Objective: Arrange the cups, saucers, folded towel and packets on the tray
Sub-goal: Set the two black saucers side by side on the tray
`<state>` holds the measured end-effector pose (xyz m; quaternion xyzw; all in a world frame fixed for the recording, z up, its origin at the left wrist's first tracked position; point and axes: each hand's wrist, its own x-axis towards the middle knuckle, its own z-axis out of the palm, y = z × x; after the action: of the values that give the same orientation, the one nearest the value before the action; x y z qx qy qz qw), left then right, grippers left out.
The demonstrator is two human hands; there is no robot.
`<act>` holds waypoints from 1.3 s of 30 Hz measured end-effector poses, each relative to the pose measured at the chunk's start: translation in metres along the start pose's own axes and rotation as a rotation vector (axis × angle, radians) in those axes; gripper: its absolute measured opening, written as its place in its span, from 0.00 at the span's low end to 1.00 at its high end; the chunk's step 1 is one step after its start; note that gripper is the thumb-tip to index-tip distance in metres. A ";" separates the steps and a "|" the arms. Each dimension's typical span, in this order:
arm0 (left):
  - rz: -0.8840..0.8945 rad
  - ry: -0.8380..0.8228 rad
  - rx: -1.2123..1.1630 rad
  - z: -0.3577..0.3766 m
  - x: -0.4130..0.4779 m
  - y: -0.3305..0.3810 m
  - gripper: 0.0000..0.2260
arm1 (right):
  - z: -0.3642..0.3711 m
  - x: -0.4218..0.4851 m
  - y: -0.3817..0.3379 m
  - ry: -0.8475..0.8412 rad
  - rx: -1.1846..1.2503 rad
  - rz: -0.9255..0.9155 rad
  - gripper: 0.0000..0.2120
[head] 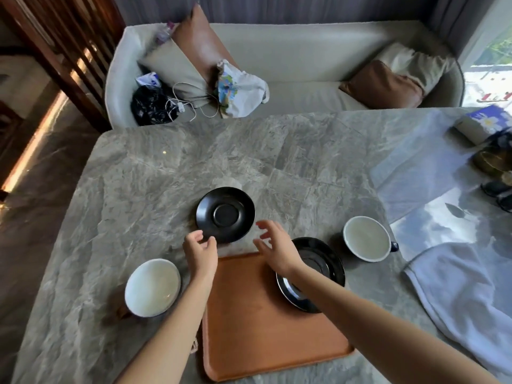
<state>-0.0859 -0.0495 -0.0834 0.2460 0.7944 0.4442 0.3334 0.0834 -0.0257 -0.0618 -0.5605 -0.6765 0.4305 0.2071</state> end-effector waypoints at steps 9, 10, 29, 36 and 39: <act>-0.197 -0.122 -0.017 0.008 0.027 -0.012 0.19 | 0.041 0.051 -0.003 0.026 0.172 0.376 0.17; -0.196 -0.126 -0.009 0.007 0.030 -0.012 0.19 | 0.043 0.053 -0.003 0.043 0.179 0.385 0.16; -0.062 -0.165 -0.127 -0.025 -0.019 -0.007 0.08 | 0.001 0.044 -0.010 0.020 0.319 0.292 0.12; -0.262 -0.537 -0.039 -0.048 -0.072 -0.037 0.10 | -0.024 0.018 -0.013 -0.166 -0.157 0.111 0.15; -0.384 -0.608 -0.044 -0.055 -0.095 -0.053 0.10 | -0.020 0.004 -0.009 -0.252 -0.393 0.062 0.16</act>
<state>-0.0701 -0.1706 -0.0789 0.2061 0.6807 0.2969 0.6372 0.0918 -0.0147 -0.0445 -0.5522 -0.7504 0.3631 -0.0054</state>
